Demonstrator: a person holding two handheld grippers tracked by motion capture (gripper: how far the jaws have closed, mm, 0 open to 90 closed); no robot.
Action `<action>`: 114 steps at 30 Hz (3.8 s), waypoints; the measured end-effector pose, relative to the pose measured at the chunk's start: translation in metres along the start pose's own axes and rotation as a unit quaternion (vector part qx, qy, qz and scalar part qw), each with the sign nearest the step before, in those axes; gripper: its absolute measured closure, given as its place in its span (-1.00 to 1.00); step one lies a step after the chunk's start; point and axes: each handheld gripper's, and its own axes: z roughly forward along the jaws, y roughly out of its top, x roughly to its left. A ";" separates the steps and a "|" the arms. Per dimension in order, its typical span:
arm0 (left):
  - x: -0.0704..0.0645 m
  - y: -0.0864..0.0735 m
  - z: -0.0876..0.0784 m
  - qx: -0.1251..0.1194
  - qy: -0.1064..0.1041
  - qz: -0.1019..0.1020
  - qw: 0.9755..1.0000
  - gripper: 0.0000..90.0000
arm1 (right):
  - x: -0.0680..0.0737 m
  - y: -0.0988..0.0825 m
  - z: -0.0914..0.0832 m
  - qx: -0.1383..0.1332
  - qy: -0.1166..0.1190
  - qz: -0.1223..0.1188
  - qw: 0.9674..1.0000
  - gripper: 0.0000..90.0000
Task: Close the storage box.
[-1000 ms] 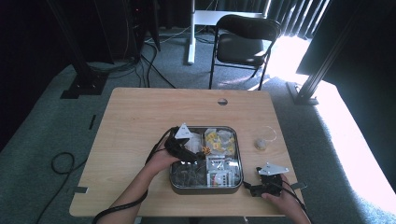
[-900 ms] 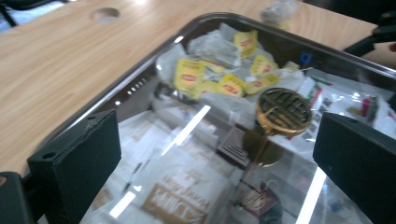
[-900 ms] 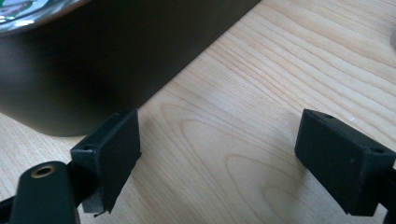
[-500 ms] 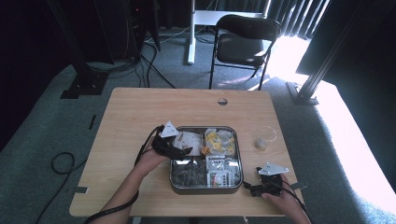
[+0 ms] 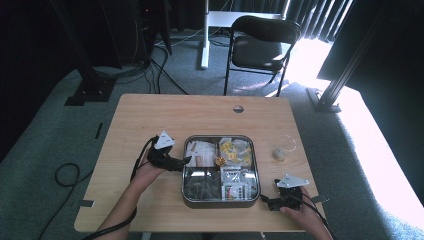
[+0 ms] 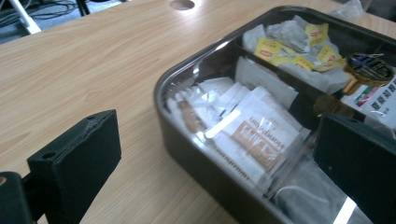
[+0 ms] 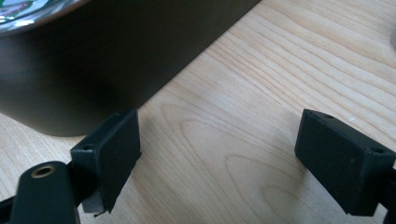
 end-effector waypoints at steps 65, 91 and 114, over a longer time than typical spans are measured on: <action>0.035 -0.130 -0.061 0.035 0.135 -0.106 0.985 -0.97 | 0.000 0.000 0.000 0.000 0.000 0.000 1.000 -0.70; 0.040 -0.153 -0.091 0.065 0.220 -0.187 0.955 -0.97 | 0.000 0.000 0.000 -0.001 0.000 0.000 1.000 -0.70; 0.042 -0.156 -0.092 0.101 0.239 -0.199 0.945 -0.97 | 0.000 0.000 0.000 -0.001 0.000 0.000 1.000 -0.70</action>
